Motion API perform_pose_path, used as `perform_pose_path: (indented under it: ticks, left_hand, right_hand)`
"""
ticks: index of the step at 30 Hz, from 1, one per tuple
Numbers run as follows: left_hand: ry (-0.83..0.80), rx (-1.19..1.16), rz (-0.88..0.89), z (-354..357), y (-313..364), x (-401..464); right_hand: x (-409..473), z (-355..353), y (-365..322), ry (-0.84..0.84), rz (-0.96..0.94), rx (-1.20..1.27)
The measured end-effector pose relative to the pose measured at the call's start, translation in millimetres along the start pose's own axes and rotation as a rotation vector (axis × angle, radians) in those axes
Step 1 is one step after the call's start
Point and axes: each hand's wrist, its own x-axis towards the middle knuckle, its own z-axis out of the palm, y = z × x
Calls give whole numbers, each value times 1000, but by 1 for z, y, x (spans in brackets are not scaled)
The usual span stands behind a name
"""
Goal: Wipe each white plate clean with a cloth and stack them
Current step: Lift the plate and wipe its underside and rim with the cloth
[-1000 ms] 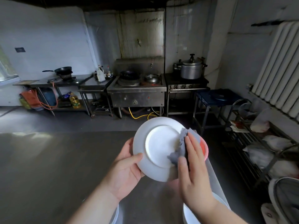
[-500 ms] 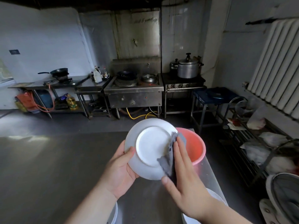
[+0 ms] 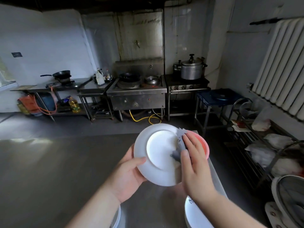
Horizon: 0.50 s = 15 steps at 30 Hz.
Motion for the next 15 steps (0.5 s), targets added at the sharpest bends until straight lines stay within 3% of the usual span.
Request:
perform_pose_path:
  ticks: [5, 12, 15]
  left_hand:
    - [-14, 43, -69, -6, 15, -2]
    - [43, -103, 78, -9, -6, -3]
    - [48, -100, 70, -9, -11, -5]
  right_hand:
    - [46, -28, -9, -262, -100, -12]
    - [-37, -2, -9, -328, -116, 9]
    - [-28, -1, -10, -349, -104, -28]
